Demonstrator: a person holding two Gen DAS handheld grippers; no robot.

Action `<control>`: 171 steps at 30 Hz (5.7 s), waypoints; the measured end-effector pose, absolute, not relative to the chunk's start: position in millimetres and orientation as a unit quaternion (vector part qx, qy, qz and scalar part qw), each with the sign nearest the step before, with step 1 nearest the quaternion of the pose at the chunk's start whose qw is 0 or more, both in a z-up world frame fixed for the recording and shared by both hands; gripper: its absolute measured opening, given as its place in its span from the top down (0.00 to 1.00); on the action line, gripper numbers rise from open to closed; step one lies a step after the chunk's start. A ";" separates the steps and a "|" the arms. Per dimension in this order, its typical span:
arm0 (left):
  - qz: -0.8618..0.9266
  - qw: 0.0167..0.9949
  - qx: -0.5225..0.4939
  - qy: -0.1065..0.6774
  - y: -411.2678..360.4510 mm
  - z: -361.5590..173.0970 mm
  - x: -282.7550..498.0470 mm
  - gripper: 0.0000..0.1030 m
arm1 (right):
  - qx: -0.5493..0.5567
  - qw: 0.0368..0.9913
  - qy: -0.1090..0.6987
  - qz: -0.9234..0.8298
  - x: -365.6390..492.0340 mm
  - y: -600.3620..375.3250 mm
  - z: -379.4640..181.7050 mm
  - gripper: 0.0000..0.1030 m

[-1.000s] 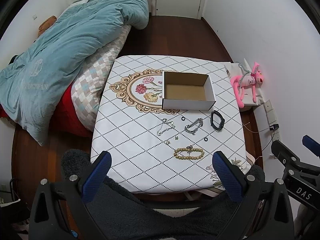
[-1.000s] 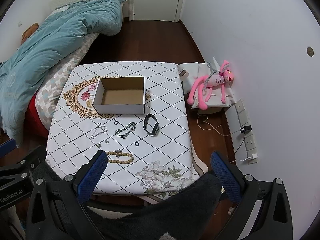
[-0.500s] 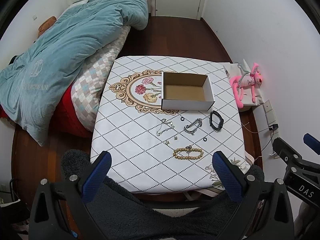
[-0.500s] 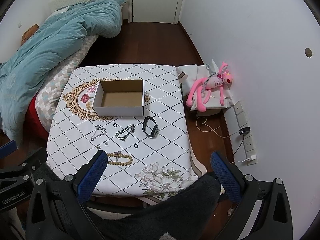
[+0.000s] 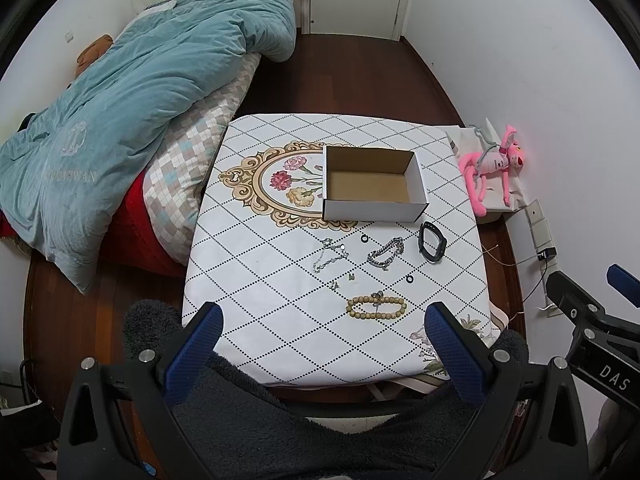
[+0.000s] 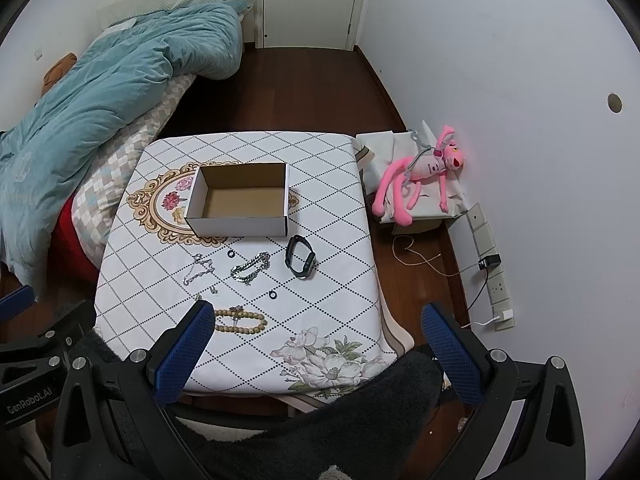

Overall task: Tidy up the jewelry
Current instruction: 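Lower the left gripper onto the wooden bead bracelet and close it, then grasp the black watch band with the right gripper while the left holds the bead bracelet, then carry both items over the white box and open both grippers inside it, then lift both grippers out of the box toward the remaining jewelry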

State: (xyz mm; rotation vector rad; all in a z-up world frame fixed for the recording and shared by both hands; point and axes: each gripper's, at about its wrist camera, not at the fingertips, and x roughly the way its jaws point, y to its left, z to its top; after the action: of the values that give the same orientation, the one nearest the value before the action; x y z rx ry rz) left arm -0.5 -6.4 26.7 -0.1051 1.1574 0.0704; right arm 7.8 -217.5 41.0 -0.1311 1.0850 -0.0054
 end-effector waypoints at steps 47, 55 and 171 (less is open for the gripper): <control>-0.026 0.758 0.023 0.651 -64.0 -231.1 52.2 0.93 | -0.004 0.727 0.686 -0.039 60.1 -258.1 -235.6 0.29; 0.001 0.771 0.020 0.637 -41.0 -221.5 46.4 0.94 | 0.026 0.741 0.670 -0.031 76.0 -264.1 -226.8 0.29; 0.040 0.883 -0.040 0.467 8.3 -47.8 95.6 0.00 | -0.012 0.885 0.466 0.012 106.2 -203.3 -63.9 0.02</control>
State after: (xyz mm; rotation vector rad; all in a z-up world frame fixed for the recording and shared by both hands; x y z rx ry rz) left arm 95.6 8.3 -47.8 -0.0843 0.9716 0.0827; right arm 106.2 -203.3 -63.9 -0.0245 0.9685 0.0245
